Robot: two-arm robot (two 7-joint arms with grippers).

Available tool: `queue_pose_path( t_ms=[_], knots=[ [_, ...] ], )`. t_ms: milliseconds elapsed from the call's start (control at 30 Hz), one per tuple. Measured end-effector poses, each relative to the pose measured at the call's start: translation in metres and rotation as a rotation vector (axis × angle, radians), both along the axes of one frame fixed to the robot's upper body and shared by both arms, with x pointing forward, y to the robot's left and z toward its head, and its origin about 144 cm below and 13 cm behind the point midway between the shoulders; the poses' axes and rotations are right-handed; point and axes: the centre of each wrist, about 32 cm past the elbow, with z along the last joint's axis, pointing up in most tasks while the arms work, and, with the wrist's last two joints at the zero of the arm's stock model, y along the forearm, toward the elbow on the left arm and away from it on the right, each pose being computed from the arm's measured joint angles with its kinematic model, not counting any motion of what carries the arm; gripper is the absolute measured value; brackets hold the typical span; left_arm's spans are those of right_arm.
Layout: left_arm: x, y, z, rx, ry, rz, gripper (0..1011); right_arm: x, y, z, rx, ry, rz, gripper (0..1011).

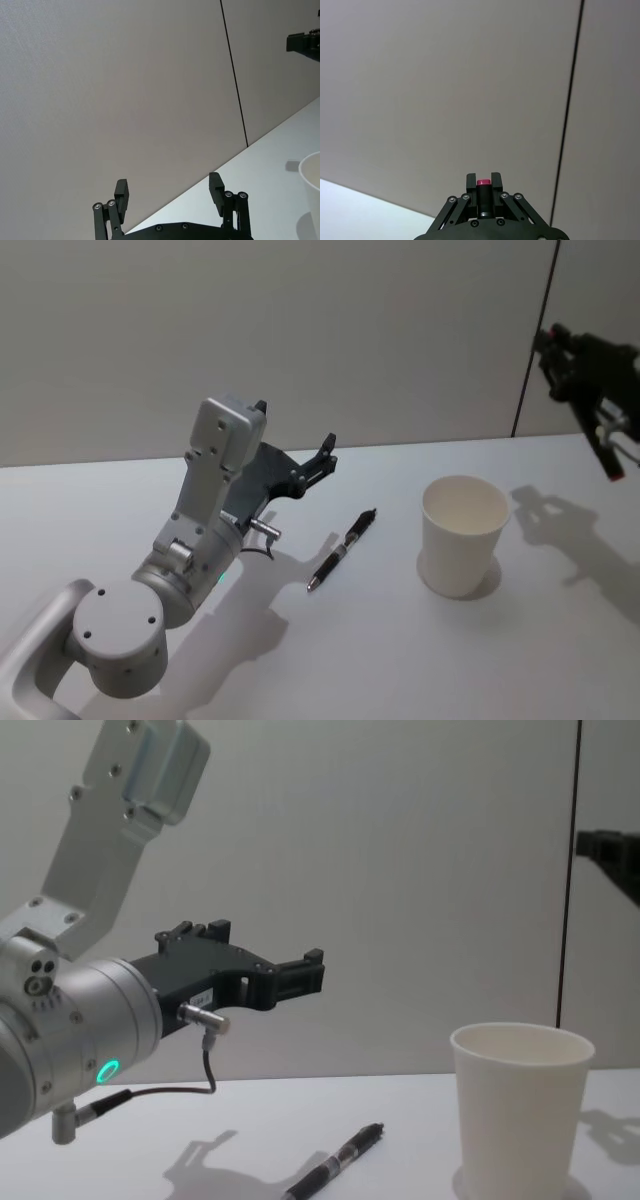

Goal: Place the pen into the pen holder.

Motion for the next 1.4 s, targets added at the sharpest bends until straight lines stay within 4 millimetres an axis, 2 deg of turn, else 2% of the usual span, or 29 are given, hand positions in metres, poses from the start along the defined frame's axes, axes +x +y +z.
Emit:
queue_pose_path(
  t_ms=[367,700,900,1400],
  knots=[
    [0.000,0.000,0.000,0.000,0.000,0.000,1001,-0.008,0.017,-0.013,0.055,0.026,0.113,164],
    [0.000,0.000,0.000,0.000,0.000,0.000,1001,-0.007,0.033,0.005,0.125,-0.041,0.168,164],
    [0.000,0.000,0.000,0.000,0.000,0.000,1001,-0.006,0.042,0.009,0.145,-0.055,0.189,164],
    [0.000,0.000,0.000,0.000,0.000,0.000,1001,0.000,0.065,-0.007,0.147,-0.028,0.207,163]
  ],
)
